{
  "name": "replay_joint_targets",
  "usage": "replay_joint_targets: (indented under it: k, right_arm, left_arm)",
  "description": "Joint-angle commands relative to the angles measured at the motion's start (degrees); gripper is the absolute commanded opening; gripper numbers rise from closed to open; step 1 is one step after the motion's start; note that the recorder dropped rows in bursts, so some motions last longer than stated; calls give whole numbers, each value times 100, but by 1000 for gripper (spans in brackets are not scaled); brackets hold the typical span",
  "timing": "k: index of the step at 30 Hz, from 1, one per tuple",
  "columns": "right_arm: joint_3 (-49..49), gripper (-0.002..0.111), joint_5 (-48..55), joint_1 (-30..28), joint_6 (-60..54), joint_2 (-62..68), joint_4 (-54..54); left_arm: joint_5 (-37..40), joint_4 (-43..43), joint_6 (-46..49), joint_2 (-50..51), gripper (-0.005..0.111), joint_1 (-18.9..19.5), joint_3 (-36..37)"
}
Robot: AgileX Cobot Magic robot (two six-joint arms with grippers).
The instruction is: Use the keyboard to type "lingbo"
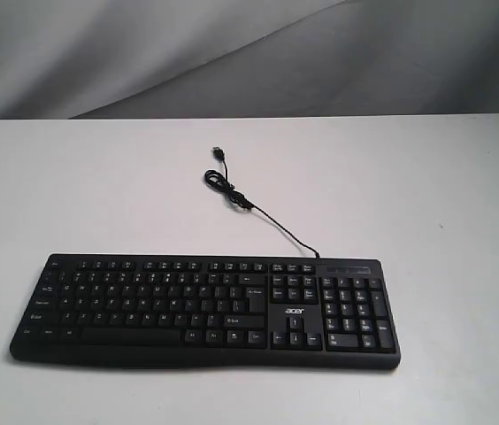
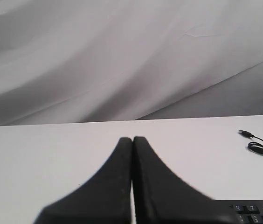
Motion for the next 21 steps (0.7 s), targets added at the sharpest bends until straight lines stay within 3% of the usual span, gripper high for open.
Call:
replay_joint_targets:
  k: [1, 6, 11, 16, 21]
  right_arm:
    - [20, 0, -10, -41, -13, -14, 25]
    - [20, 0, -291, -41, -67, -14, -72]
    - [20, 0, -1582, -41, -21, -14, 392]
    - [20, 0, -2194, -41, -21, -14, 405]
    - [20, 0, -2910, -41, 1032, -14, 1963]
  left_arm:
    - [-50, 1, -12, -28, 1, -38, 28]
    - [-50, 1, -12, -28, 1, -38, 28]
    - [-50, 1, -12, -28, 1, -38, 28]
    - [-50, 1, -12, -28, 1, -38, 28]
    - [-50, 1, -12, -28, 1, -38, 28]
